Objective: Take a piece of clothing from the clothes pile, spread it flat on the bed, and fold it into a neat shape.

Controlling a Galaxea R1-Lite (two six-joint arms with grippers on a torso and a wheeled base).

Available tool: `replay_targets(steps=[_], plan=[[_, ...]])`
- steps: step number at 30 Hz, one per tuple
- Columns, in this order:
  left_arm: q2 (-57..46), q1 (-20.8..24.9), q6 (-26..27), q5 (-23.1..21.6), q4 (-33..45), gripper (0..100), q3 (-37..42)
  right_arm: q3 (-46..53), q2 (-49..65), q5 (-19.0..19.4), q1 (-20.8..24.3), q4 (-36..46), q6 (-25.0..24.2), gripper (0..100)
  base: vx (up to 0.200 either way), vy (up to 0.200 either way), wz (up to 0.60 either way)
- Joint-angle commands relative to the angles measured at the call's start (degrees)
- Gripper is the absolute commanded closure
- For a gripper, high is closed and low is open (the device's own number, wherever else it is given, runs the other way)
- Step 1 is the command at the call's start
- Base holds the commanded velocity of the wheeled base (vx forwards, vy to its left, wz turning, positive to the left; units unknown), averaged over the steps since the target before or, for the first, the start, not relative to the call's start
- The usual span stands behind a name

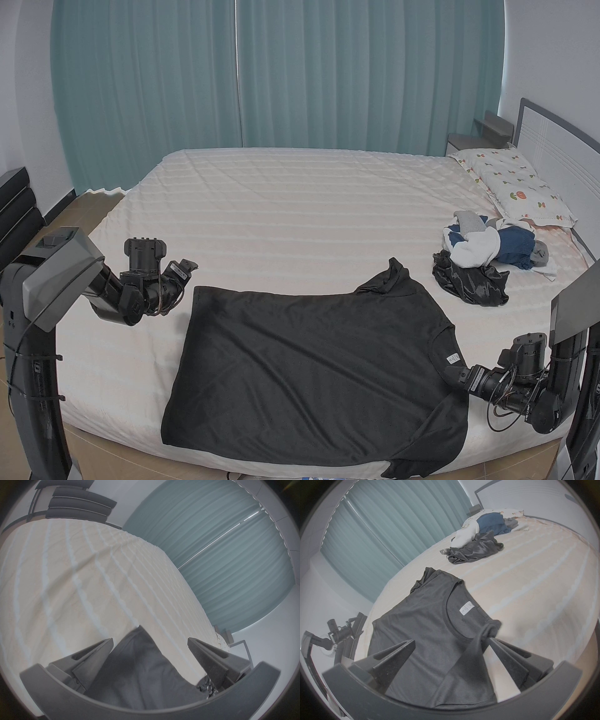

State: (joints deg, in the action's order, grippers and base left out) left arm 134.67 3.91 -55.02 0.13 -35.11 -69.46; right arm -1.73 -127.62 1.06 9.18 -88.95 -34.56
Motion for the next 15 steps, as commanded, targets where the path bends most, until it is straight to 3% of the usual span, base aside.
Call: replay_targets(steps=[1, 6, 11, 15], plan=[[-11.97, 0.13, -0.35, -3.83, -0.66, 0, 16.73, 1.73, 0.89, -0.45, -2.68, 3.96, 3.01, 0, 0.0, 0.0, 0.0], [-15.84, 0.39, -1.5, -6.37, -2.51, 0, 27.19, 1.73, 0.45, 0.43, -2.24, 6.25, 3.18, 0, 0.0, 0.0, 0.0], [-19.53, 0.66, -3.96, -6.64, -9.8, 0, 38.61, 1.73, -0.35, 0.52, 0.14, 7.92, 3.27, 0, 0.0, 0.0, 0.0], [-20.32, 0.75, -4.57, -6.81, -12.44, 0, 42.22, 1.73, -0.61, 1.05, 1.02, 10.47, 4.15, 0, 0.0, 0.0, 0.0]])
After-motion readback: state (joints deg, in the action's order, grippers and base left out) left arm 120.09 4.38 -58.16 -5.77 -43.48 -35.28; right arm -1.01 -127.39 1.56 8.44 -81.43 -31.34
